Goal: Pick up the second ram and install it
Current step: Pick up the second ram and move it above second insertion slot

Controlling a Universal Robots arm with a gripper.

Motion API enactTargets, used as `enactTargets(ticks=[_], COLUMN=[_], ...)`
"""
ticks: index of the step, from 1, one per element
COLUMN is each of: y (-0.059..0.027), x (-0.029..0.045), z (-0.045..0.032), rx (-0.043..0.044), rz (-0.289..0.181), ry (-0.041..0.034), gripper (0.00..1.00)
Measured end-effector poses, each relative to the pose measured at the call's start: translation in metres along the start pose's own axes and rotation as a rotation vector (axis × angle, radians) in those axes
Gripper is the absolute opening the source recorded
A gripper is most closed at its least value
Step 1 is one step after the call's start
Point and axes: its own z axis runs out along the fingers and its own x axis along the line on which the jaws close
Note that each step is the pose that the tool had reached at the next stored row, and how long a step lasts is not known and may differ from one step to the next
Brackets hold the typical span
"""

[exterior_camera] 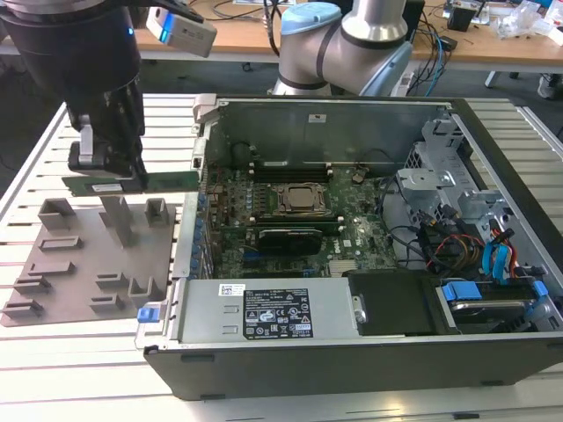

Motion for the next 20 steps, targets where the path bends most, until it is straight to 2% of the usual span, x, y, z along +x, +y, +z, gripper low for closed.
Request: enactTargets(ticks=[2, 6, 9, 17, 19, 20], y=[-0.0059, -0.0284, -0.0508, -0.0994, -0.1081, -0.1171], x=[0.0000, -0.0002, -0.0003, -0.0006, -0.0007, -0.0008], z=[0.0000, 0.0001, 0.0002, 0.0004, 0.0005, 0.0007], rx=[0.0000, -0.0001, -0.0002, -0.0004, -0.0006, -0.0007], rz=[0.000, 0.000, 0.000, 0.000, 0.000, 0.000], ry=[0.0000, 0.0000, 0.0000, 0.0000, 0.0000, 0.0000], gripper=[0.14, 0.14, 0.14, 0.14, 0.14, 0.14])
